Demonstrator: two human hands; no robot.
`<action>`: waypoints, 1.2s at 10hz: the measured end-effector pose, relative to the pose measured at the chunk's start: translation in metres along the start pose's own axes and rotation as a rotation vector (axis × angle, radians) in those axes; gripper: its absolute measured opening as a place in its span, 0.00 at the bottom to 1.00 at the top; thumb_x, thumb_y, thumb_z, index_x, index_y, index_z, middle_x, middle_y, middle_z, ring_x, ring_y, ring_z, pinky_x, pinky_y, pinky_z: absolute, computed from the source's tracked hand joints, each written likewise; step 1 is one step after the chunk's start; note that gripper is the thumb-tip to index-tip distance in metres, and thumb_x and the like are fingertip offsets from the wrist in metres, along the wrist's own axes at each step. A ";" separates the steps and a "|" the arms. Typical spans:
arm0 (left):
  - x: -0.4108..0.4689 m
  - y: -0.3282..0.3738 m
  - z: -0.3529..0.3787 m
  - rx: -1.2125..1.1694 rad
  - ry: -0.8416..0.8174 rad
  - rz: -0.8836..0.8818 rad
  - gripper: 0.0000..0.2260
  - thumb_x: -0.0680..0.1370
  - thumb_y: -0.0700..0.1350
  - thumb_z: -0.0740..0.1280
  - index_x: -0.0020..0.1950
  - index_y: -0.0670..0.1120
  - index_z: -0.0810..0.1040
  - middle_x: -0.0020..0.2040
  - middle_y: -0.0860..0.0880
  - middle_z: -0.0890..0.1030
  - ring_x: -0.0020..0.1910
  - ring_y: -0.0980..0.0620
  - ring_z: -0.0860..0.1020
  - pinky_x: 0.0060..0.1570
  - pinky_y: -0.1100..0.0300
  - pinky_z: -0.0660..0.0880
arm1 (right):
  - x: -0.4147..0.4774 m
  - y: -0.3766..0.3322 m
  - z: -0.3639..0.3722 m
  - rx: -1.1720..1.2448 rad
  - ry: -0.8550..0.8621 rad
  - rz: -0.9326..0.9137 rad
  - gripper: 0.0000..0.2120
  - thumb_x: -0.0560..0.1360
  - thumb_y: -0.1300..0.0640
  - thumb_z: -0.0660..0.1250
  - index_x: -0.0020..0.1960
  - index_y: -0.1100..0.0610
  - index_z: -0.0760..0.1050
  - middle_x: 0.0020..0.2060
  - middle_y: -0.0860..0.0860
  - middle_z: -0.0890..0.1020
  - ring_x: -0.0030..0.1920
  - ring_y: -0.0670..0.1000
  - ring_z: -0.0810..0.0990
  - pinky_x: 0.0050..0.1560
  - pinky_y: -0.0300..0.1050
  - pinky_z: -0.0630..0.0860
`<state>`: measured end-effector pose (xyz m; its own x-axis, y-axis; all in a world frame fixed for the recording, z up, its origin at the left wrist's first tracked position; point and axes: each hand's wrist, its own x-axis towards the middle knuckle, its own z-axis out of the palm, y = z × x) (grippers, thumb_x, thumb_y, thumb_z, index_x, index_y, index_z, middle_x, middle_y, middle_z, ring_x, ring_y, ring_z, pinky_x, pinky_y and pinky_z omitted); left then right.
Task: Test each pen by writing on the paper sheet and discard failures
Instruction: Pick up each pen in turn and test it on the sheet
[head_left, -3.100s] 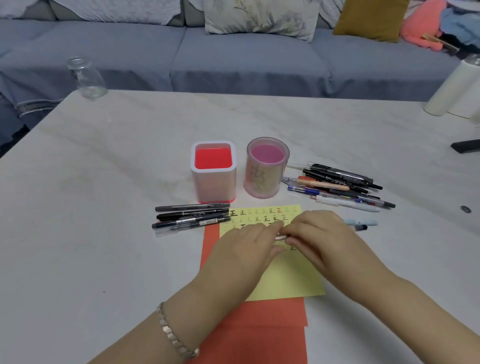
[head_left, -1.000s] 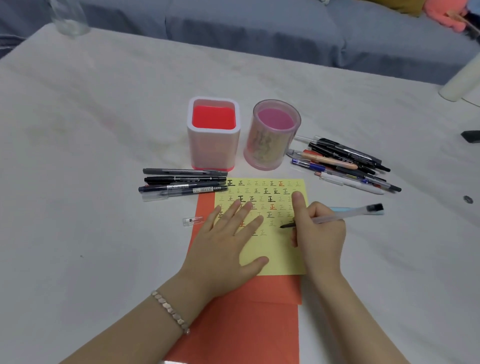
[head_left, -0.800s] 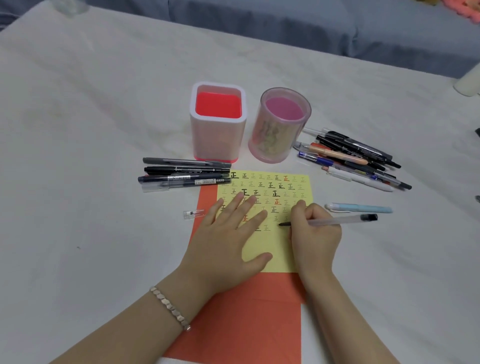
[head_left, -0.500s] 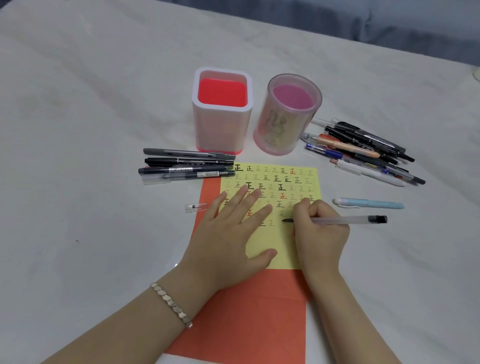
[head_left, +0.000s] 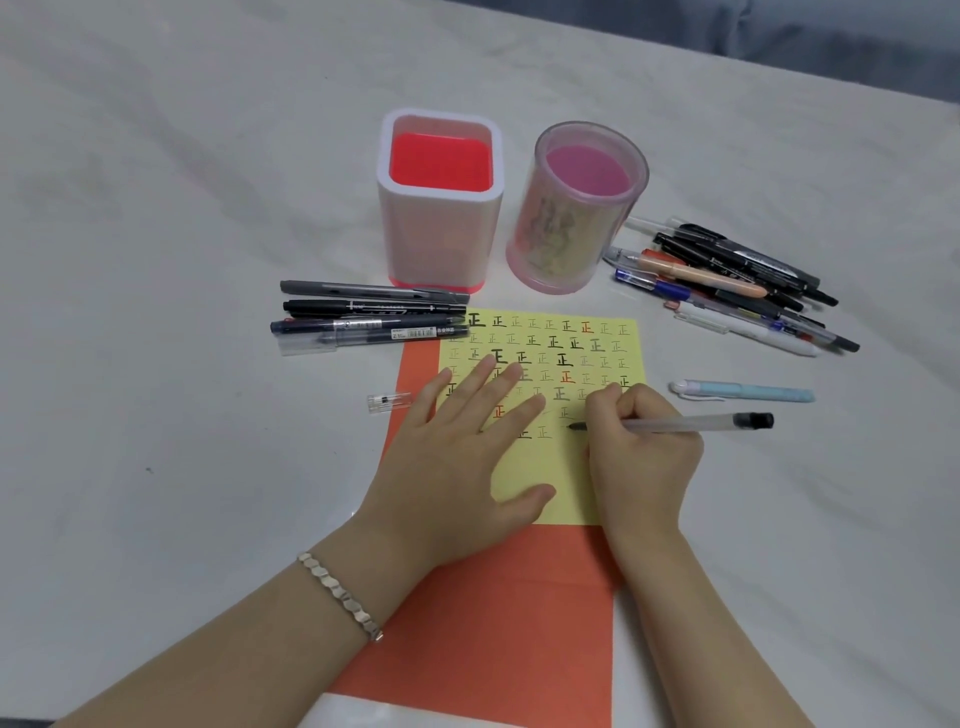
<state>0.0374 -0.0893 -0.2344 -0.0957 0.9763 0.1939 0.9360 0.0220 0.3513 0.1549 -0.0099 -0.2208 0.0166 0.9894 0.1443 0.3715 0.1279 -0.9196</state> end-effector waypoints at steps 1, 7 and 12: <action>0.000 0.000 0.000 -0.002 -0.002 0.001 0.29 0.69 0.63 0.59 0.66 0.51 0.74 0.70 0.48 0.70 0.71 0.49 0.65 0.67 0.47 0.56 | 0.001 -0.001 0.000 0.014 -0.012 0.010 0.17 0.67 0.57 0.61 0.23 0.55 0.58 0.18 0.48 0.65 0.22 0.44 0.62 0.26 0.31 0.60; 0.000 0.000 0.000 -0.020 -0.007 -0.009 0.29 0.69 0.64 0.59 0.66 0.52 0.73 0.70 0.49 0.70 0.71 0.50 0.64 0.68 0.48 0.55 | 0.004 -0.012 -0.034 0.075 -0.256 0.114 0.07 0.73 0.62 0.68 0.36 0.57 0.74 0.28 0.51 0.80 0.33 0.45 0.77 0.37 0.36 0.73; 0.001 0.001 -0.002 -0.026 -0.030 -0.018 0.30 0.69 0.64 0.58 0.66 0.52 0.73 0.70 0.49 0.69 0.71 0.50 0.64 0.68 0.49 0.53 | 0.004 -0.022 -0.049 -0.187 -0.515 0.085 0.10 0.69 0.64 0.67 0.33 0.50 0.79 0.34 0.41 0.82 0.32 0.38 0.75 0.31 0.28 0.68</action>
<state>0.0373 -0.0891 -0.2326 -0.1015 0.9819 0.1596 0.9252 0.0342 0.3778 0.1927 -0.0116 -0.1823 -0.3850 0.9075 -0.1682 0.5476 0.0778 -0.8331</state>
